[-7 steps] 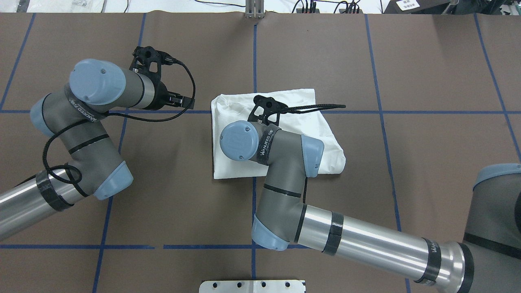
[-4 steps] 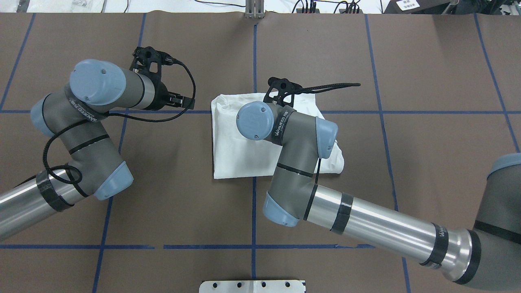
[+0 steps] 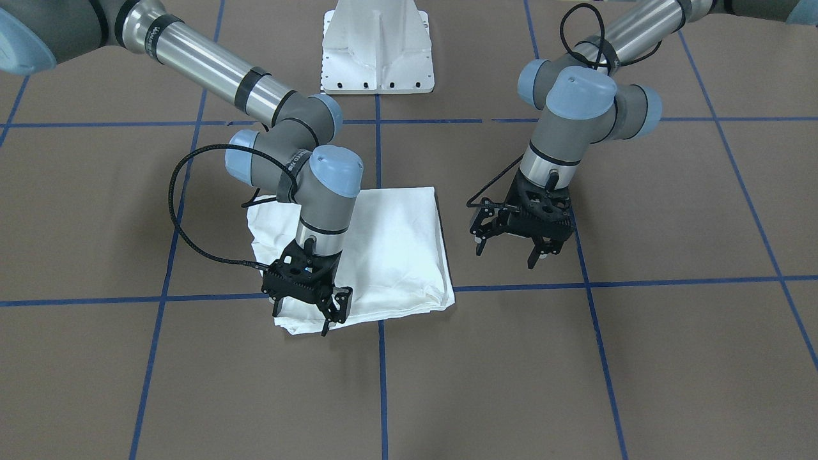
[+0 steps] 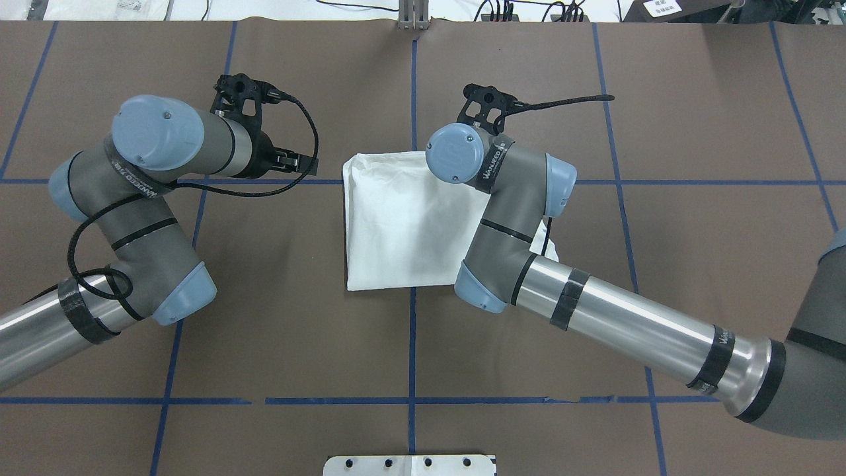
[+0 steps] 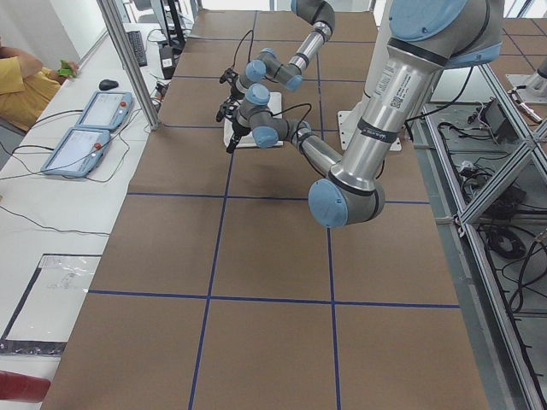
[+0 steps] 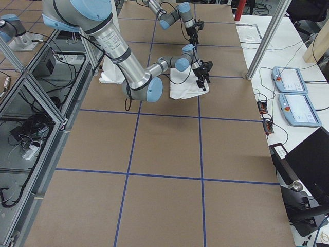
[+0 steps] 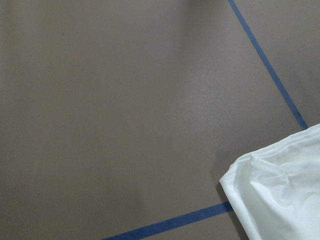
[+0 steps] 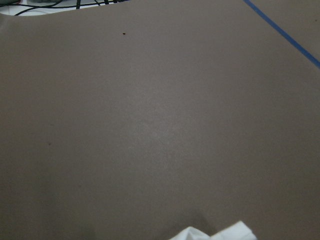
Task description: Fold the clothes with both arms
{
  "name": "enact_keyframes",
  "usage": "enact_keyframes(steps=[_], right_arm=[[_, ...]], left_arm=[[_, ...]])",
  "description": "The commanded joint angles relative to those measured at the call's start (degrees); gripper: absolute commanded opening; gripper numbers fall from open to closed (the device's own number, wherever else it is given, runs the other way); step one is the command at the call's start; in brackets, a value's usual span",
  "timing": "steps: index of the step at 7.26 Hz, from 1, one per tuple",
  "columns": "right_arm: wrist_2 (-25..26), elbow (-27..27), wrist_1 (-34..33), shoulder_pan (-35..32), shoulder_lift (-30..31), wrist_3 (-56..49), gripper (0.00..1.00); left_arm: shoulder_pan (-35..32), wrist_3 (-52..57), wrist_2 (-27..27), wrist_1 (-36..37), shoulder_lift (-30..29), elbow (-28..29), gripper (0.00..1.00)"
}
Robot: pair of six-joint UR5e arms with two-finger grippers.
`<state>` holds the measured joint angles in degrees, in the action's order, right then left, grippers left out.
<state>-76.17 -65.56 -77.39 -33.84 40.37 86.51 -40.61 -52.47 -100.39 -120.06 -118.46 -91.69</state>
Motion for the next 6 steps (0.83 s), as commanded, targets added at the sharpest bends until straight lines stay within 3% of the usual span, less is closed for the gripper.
enact_keyframes(steps=[1, 2, 3, 5, 6], right_arm=[[-8.33, -2.98, -0.30, -2.71, 0.05, -3.35, 1.00], [-12.91, -5.43, -1.96, -4.46, 0.40, -5.89, 1.00], [-18.00, -11.90, -7.63, -6.74, 2.84, -12.09, 1.00], [-29.68, -29.63, -15.14, -12.44, 14.23, -25.45, 1.00], [-37.48, -35.20, -16.12, -17.17, 20.12, -34.57, 1.00]], left_arm=[[0.00, -0.26, -0.16, 0.00, -0.01, -0.24, 1.00], [0.00, -0.26, -0.24, 0.09, 0.08, -1.11, 1.00], [0.00, 0.09, -0.94, 0.52, 1.82, -3.64, 1.00], [-0.70, 3.49, -4.98, 1.40, 8.56, -11.27, 1.00], [-1.14, 8.91, -4.99, 4.97, 11.82, -16.27, 1.00]])
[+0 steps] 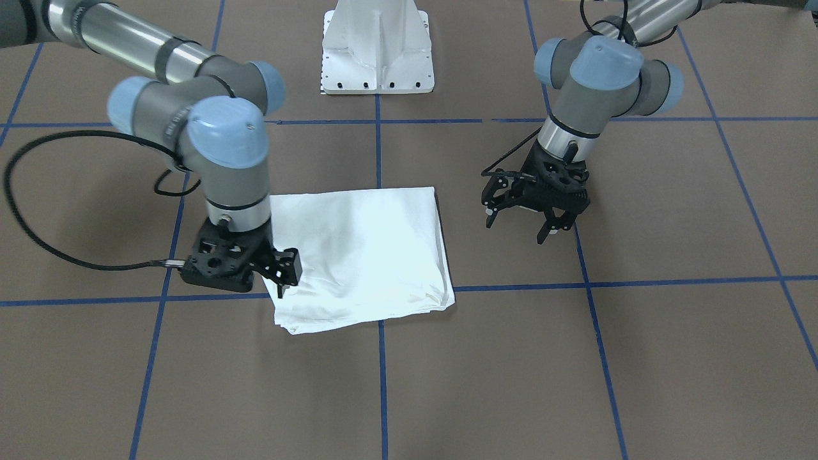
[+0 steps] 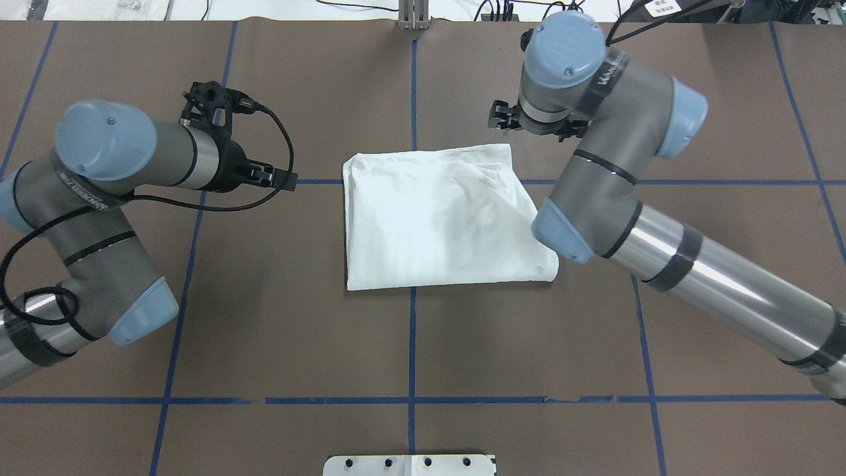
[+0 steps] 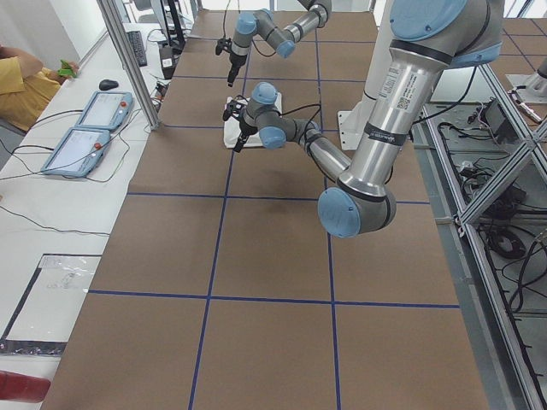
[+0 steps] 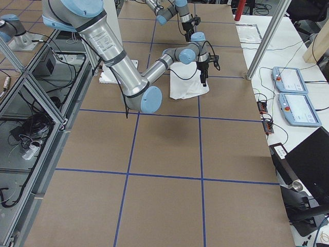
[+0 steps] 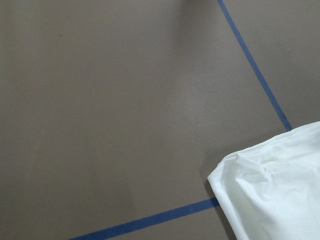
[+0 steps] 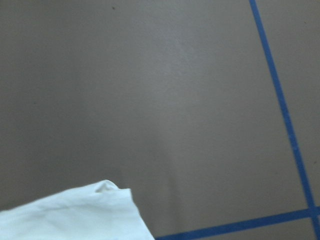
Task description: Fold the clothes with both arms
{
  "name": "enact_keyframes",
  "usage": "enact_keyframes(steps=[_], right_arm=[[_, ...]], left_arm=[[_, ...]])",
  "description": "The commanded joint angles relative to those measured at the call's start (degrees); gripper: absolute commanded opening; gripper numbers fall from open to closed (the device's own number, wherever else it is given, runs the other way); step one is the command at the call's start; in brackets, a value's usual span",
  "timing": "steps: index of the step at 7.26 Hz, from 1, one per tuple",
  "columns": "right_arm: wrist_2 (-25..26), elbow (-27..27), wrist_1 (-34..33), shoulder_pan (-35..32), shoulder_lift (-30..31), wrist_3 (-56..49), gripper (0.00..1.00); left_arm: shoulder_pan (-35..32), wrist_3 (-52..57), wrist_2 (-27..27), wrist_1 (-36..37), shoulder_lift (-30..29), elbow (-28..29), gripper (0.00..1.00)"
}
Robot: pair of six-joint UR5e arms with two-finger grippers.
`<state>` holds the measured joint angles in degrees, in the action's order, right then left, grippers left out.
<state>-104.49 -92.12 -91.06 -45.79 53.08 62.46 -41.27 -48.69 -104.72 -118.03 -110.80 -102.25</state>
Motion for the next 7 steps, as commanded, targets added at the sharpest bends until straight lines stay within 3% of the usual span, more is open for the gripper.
enact_keyframes(steps=[1, 3, 5, 7], right_arm=[[-12.72, -12.43, -2.98, -10.24, 14.27, -18.69, 1.00], [-18.89, -12.74, -3.07, -23.40, 26.41, -43.17, 1.00], [-22.32, -11.43, -2.98, -35.71, 36.52, -64.03, 1.00], [-22.96, -9.66, -2.29, -42.26, 44.70, -77.26, 1.00]], left_arm=[[-3.69, 11.28, -1.79, 8.29, 6.11, -9.77, 1.00], [-15.44, 29.77, -13.26, 10.36, 15.13, -12.53, 1.00], [-30.20, 47.91, -23.73, 10.63, 23.14, -10.97, 1.00], [-38.23, 56.50, -24.31, 10.54, 28.17, -7.11, 1.00]])
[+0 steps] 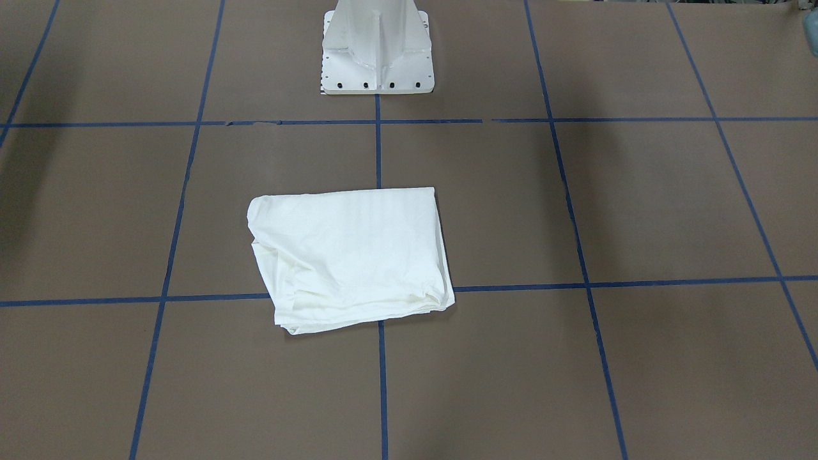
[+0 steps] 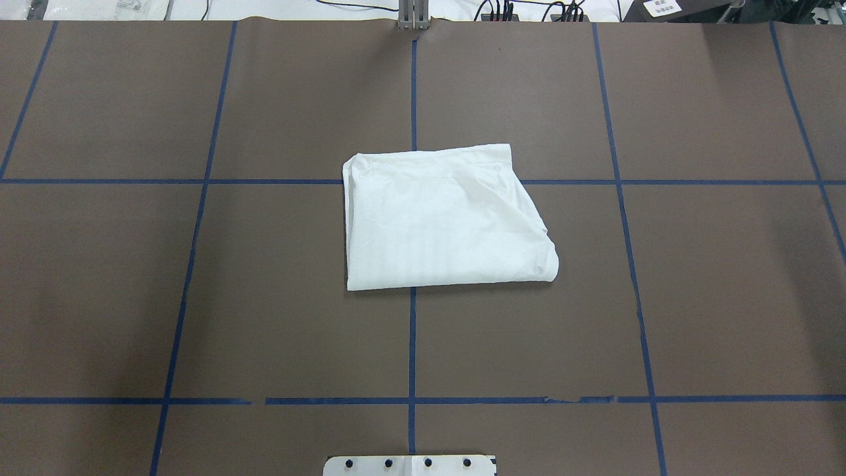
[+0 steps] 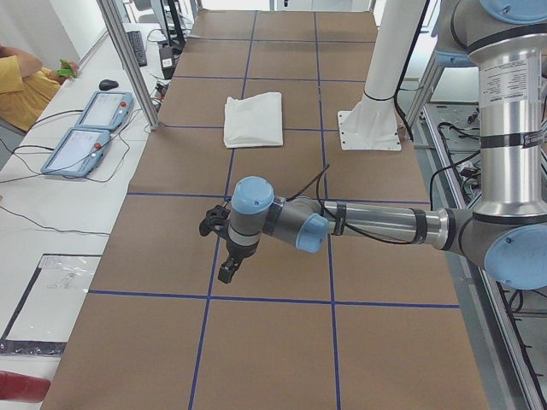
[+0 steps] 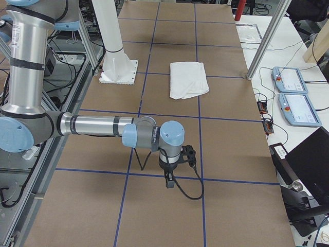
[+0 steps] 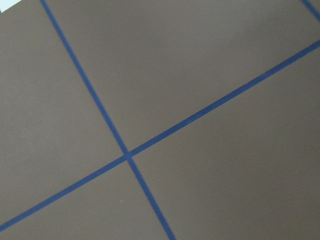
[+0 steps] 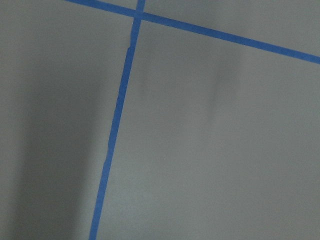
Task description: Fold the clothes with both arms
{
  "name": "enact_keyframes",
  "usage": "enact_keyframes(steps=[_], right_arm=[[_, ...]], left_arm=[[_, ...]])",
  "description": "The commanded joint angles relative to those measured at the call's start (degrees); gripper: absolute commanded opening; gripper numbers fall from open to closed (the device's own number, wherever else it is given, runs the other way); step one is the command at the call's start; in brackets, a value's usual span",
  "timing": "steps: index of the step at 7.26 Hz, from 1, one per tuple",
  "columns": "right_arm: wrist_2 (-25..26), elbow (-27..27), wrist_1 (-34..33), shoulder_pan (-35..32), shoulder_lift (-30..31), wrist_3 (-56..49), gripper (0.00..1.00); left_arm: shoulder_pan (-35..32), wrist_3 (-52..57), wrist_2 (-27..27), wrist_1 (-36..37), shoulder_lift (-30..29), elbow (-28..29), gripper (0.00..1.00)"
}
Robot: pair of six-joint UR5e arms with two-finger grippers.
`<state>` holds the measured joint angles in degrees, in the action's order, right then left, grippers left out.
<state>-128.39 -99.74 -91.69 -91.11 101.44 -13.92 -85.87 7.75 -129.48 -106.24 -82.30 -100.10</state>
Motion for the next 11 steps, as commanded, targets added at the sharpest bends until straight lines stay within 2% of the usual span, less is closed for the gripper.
enact_keyframes(steps=[1, 2, 5, 7, 11], right_arm=[[-3.59, -3.41, 0.11, -0.29, 0.60, 5.35, 1.00], [-3.18, -4.22, 0.97, -0.29, 1.99, 8.44, 1.00], [-3.27, -3.97, 2.12, -0.29, 2.36, 8.56, 1.00], [-3.26, -3.79, 2.12, -0.29, 2.44, 8.56, 1.00], [-3.18, -3.70, 2.12, -0.29, 2.36, 8.65, 1.00]], left_arm=[[-3.75, -0.02, -5.38, 10.73, -0.58, -0.96, 1.00], [-3.95, -0.02, -6.12, 12.53, 0.29, -2.72, 1.00], [-3.95, -0.54, -5.96, 12.90, 0.47, -1.77, 1.00], [-3.95, -0.63, -5.87, 16.48, 0.74, -2.82, 1.00], [-3.78, -0.20, -5.34, 15.71, 0.30, -3.44, 1.00]])
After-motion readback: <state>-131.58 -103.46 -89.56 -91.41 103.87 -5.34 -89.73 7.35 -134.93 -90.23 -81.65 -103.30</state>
